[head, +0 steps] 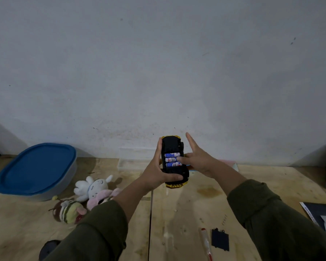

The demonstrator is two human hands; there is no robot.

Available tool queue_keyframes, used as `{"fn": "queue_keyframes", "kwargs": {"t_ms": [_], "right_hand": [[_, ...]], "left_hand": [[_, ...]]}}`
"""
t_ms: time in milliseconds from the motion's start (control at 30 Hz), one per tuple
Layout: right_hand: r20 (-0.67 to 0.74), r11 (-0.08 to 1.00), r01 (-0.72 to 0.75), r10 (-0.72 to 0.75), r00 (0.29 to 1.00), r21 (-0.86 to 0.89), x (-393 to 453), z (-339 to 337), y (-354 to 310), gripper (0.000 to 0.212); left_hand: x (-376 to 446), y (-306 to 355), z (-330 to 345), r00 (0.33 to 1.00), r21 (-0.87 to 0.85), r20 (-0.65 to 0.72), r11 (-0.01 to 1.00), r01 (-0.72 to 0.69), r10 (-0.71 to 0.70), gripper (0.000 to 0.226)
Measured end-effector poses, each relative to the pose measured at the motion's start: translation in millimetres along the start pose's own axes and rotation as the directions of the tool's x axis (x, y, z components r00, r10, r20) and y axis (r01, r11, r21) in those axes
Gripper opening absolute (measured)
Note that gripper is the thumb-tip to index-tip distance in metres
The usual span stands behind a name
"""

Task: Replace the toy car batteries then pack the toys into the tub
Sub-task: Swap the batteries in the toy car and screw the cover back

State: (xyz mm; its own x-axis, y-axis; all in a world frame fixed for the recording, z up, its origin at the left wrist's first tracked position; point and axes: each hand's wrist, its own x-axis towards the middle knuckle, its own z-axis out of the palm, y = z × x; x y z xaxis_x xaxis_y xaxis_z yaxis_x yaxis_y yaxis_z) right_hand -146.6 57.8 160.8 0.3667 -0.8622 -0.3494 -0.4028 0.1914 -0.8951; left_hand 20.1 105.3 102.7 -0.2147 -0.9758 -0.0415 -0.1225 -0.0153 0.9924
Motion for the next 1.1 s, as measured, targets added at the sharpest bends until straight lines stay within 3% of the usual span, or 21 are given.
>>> {"fn": "queue_keyframes", "kwargs": {"t_ms": [267,633,800,967,1033,1100], "right_hand": [[-0.009,0.954,0.160,-0.168,0.986,-0.255,-11,-12,39,0.097],[-0.113,0.965,0.077,-0.109,0.988,-0.251,-37,-29,116,0.108],[0.006,0.971,0.078,-0.079,0.997,-0.227,-44,-42,145,0.114],[-0.039,0.956,0.112,-0.128,0.991,-0.271,-44,-42,164,0.109],[-0.023,0.970,0.114,-0.121,0.992,-0.214,-45,-42,170,0.110],[-0.123,0.993,0.091,-0.100,0.987,-0.079,-49,-44,180,0.103]], "left_hand": [[-2,-12,31,0.996,0.011,0.069,0.999,0.050,-0.050,0.132],[-10,-46,106,0.976,0.003,0.140,0.986,0.168,-0.167,0.132],[-11,-61,124,0.967,-0.009,0.165,0.980,0.200,-0.196,0.132],[-18,-70,141,0.963,-0.036,0.151,0.972,0.230,-0.223,0.130],[-21,-74,144,0.964,-0.040,0.118,0.969,0.245,-0.239,0.130],[-25,-78,141,0.959,-0.029,0.071,0.961,0.275,-0.273,0.131]]}}
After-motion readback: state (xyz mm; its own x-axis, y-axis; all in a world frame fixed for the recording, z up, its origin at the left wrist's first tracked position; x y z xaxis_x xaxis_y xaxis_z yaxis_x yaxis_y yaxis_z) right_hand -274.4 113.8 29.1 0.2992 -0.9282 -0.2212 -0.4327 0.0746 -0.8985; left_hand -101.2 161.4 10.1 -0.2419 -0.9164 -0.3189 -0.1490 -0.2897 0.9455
